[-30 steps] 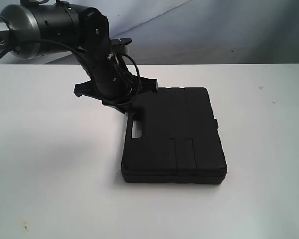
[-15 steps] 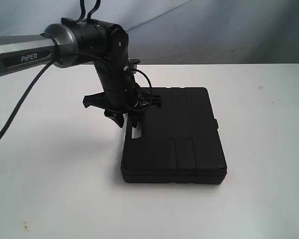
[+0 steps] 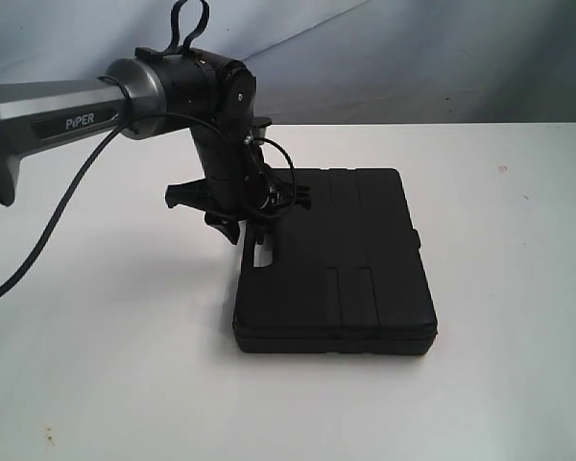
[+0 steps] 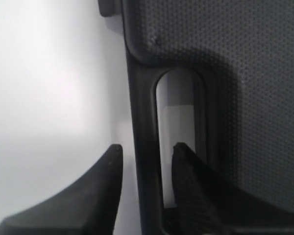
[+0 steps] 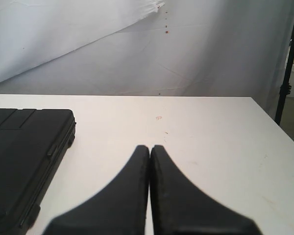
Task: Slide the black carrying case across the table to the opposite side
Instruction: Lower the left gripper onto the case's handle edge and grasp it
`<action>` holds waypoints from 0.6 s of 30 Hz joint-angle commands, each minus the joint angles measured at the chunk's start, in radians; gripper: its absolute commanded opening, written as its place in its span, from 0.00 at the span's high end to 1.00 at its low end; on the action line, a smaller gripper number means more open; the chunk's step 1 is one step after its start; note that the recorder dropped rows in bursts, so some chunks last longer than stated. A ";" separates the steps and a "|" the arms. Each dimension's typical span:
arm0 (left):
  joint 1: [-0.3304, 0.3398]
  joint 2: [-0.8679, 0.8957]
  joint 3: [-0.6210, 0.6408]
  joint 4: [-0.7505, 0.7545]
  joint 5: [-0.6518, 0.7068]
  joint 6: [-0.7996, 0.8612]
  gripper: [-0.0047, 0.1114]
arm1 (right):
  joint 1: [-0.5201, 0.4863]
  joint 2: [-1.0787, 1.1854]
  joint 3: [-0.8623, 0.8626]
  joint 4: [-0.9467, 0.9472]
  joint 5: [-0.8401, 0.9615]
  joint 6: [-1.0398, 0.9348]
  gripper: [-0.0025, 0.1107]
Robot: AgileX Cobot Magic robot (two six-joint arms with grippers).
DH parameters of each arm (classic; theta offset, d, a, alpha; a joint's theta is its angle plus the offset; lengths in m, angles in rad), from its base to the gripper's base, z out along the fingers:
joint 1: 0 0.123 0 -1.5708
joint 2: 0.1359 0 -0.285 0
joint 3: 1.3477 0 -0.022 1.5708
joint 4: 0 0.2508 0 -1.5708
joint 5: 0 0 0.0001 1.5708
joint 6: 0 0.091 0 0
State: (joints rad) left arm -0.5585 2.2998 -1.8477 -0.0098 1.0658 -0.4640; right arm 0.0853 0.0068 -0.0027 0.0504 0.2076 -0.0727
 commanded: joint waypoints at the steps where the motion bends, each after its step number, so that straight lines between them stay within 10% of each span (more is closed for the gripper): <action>1: 0.001 -0.003 -0.008 -0.003 -0.034 -0.028 0.67 | -0.006 -0.007 0.003 0.003 0.004 -0.001 0.98; 15: 0.001 0.063 -0.008 -0.003 -0.038 -0.032 0.67 | -0.006 -0.007 0.003 0.003 0.004 -0.001 0.98; 18: 0.001 0.063 -0.008 0.001 -0.037 -0.032 0.83 | -0.006 -0.007 0.003 0.003 0.004 -0.001 0.98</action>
State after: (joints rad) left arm -0.5585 2.3648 -1.8514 -0.0132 1.0336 -0.4860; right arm 0.0853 0.0068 -0.0027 0.0504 0.2076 -0.0727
